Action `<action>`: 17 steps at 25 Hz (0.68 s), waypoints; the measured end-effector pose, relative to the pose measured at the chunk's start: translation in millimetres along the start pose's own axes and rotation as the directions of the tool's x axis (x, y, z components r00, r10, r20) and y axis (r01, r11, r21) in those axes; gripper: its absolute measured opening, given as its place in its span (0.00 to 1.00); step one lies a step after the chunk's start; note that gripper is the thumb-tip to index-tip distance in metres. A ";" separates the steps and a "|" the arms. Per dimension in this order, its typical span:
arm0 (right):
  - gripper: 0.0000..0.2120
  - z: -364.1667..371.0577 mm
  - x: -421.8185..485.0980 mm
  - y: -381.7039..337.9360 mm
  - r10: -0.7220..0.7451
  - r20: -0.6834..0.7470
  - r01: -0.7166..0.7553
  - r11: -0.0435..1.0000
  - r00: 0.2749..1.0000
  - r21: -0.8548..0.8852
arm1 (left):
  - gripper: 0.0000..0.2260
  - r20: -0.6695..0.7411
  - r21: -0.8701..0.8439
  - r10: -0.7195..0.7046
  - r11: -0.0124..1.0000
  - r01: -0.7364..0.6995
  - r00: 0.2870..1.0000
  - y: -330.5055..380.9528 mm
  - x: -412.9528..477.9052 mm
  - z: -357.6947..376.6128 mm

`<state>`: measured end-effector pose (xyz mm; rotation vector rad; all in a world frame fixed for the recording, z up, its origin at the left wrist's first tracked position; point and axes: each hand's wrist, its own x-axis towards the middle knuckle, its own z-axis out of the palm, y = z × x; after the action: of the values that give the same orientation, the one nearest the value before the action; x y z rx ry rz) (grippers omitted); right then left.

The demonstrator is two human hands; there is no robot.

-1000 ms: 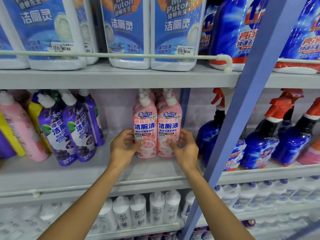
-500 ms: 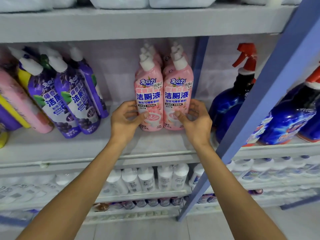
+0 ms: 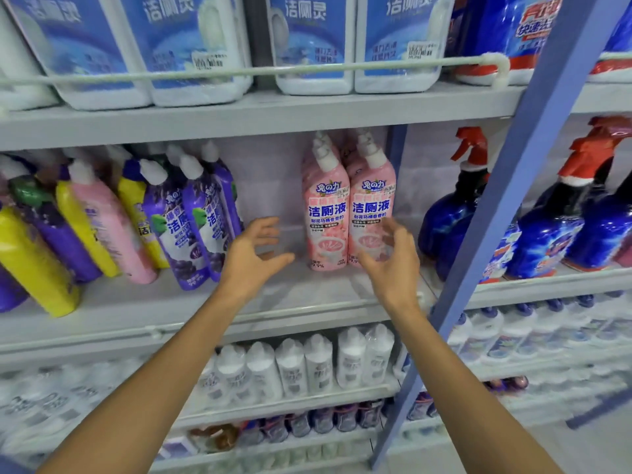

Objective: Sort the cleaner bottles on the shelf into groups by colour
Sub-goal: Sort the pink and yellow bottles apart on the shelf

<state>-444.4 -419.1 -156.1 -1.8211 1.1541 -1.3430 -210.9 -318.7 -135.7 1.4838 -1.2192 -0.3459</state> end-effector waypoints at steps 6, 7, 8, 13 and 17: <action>0.34 87.3 -84.4 -90.6 -0.146 0.255 0.145 0.989 0.956 0.023 | 0.30 -0.078 -0.037 -0.052 0.998 0.049 0.996 -22.0 -66.4 -142.8; 0.33 104.7 -95.1 -107.3 -0.158 0.287 0.155 0.987 0.945 0.035 | 0.30 -0.104 -0.032 -0.055 0.998 0.052 0.993 -26.5 -78.2 -169.8; 0.33 124.6 -107.0 -127.8 -0.176 0.327 0.168 0.984 0.929 0.051 | 0.31 -0.140 -0.032 -0.059 0.998 0.055 0.988 -30.6 -91.9 -200.8; 0.31 209.9 -149.1 -200.2 -0.290 0.426 0.253 0.957 0.857 0.143 | 0.26 -0.273 0.018 -0.084 0.996 0.092 0.958 -50.0 -144.3 -326.6; 0.28 275.7 -165.9 -247.1 -0.342 0.477 0.265 0.938 0.810 0.223 | 0.23 -0.415 0.062 -0.088 0.990 0.125 0.905 -56.9 -158.0 -405.7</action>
<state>-128.8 -169.2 -106.3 -2.1357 0.4809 -0.9709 60.6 25.7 -113.8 1.6044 -0.8242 -0.0430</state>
